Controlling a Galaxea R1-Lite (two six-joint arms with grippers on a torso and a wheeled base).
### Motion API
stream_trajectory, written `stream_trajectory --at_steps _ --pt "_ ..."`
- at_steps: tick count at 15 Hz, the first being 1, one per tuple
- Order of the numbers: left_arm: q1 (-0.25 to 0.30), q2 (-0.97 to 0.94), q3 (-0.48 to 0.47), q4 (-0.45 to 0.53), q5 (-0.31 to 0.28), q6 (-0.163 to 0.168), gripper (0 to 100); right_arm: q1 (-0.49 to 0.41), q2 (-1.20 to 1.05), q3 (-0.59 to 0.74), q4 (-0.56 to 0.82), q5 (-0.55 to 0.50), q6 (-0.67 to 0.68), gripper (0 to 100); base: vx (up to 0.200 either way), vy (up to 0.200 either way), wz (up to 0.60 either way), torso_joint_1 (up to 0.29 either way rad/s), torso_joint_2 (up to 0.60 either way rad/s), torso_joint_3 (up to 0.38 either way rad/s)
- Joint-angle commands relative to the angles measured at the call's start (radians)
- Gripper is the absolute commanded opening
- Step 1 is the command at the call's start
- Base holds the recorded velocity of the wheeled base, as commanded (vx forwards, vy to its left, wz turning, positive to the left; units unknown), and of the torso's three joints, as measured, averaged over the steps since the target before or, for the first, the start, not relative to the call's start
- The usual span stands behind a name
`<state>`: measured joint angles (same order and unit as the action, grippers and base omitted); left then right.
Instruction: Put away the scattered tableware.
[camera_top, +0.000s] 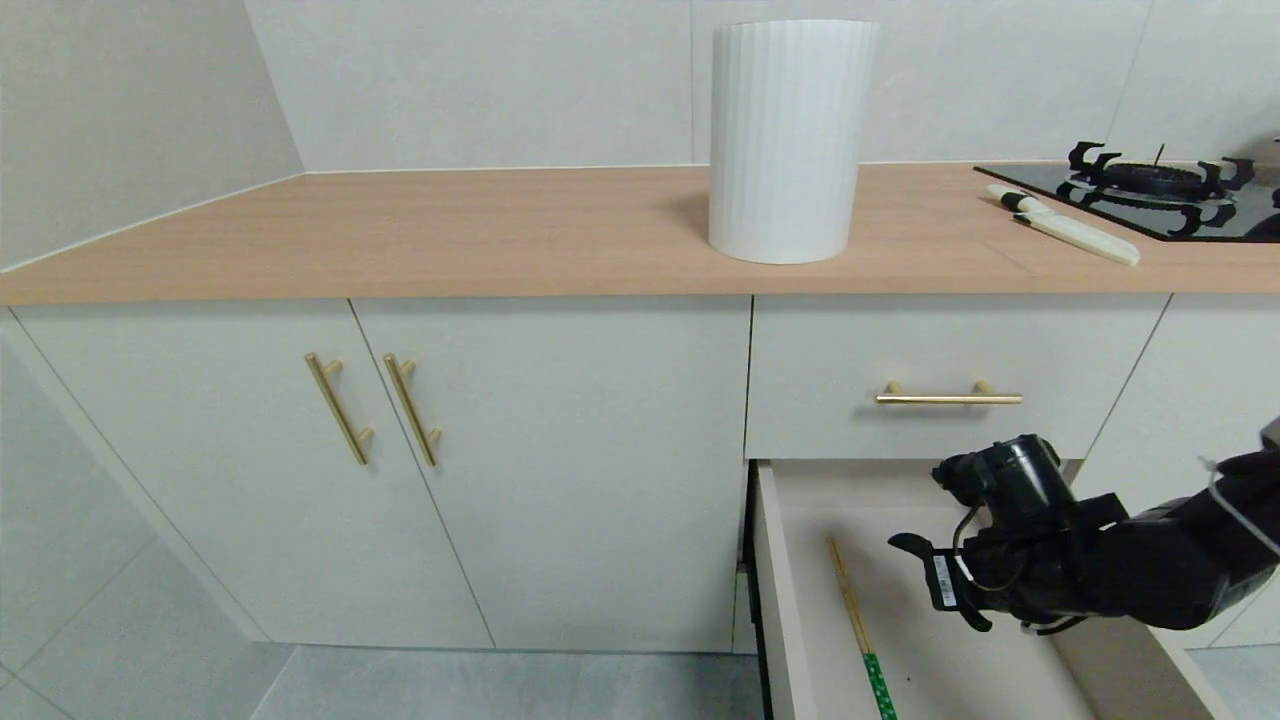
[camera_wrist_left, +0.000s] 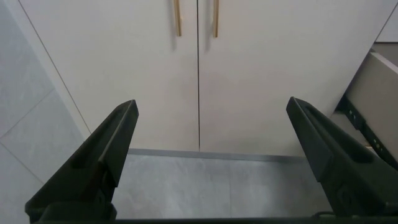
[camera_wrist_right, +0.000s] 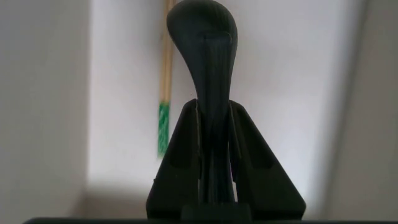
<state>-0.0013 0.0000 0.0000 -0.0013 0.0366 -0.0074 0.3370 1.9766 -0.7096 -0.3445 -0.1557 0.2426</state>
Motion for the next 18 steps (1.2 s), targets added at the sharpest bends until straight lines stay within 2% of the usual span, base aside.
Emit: stream_trajectory --at_steps 1,8,16,17,18 --pt "0.001 0.000 0.000 0.000 0.000 0.000 100 0.000 0.165 0.019 -0.082 -0.022 0.000 0 0.000 0.000 0.00 0.000 0.00 0.000" --pt "0.000 0.000 0.000 0.000 0.000 0.000 100 0.000 0.294 0.024 -0.223 -0.044 -0.002 0 0.000 0.000 0.00 0.000 0.00 0.000" --pt "0.001 0.000 0.000 0.000 0.000 0.000 100 -0.006 0.304 0.019 -0.228 -0.045 -0.002 0 0.000 0.000 0.00 0.000 0.00 0.000" --pt "0.001 0.000 0.000 0.000 0.000 0.000 100 -0.006 0.301 0.018 -0.228 -0.045 -0.002 100 0.000 0.000 0.00 0.000 0.00 0.000" --pt "0.000 0.000 0.000 0.000 0.000 0.000 100 -0.006 0.297 0.019 -0.228 -0.045 -0.002 100 0.000 0.000 0.00 0.000 0.00 0.000"
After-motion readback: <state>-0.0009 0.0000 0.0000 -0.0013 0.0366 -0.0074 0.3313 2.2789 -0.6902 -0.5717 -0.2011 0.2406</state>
